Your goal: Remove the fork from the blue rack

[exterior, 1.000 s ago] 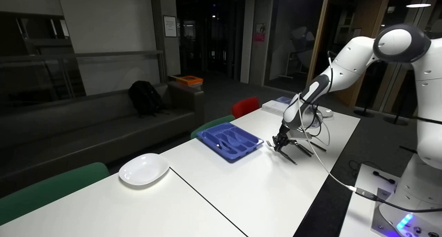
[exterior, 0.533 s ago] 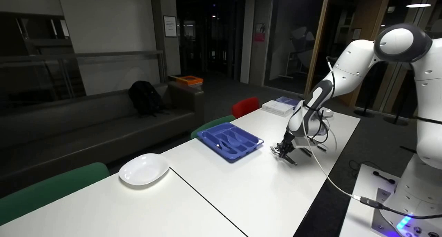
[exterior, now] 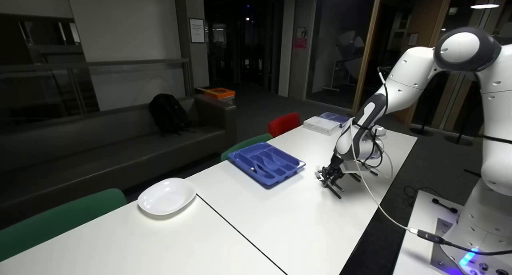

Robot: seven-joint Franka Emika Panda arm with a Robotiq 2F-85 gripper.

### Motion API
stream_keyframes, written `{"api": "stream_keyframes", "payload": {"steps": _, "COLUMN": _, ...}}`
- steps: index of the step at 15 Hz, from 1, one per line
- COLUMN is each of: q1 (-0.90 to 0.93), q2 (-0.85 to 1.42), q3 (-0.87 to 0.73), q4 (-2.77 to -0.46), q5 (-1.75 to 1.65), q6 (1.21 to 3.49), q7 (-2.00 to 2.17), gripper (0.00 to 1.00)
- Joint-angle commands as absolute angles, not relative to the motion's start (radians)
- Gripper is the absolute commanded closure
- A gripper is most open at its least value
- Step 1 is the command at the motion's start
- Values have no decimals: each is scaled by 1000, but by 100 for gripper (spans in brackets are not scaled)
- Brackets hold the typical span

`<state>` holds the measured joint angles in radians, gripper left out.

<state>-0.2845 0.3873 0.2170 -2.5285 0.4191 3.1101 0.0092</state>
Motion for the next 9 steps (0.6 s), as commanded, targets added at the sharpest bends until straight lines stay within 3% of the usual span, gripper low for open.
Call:
{"api": "stream_keyframes", "payload": {"steps": 1, "q1": -309, "q2": 324, "q3": 247, "q4": -2592, "q5": 432, "q6": 3148, "q7": -4, "gripper": 19}}
{"api": "stream_keyframes", "payload": {"steps": 4, "q1": -310, "q2": 254, "q3": 262, "q4": -2664, "q5": 445, "q6": 3195, "q7": 4, "gripper": 1}}
{"api": "stream_keyframes", "payload": {"steps": 9, "q1": -307, "q2": 97, "q3": 324, "q4": -2831, "q5": 478, "q6": 3327, "q7": 40, "gripper": 0}}
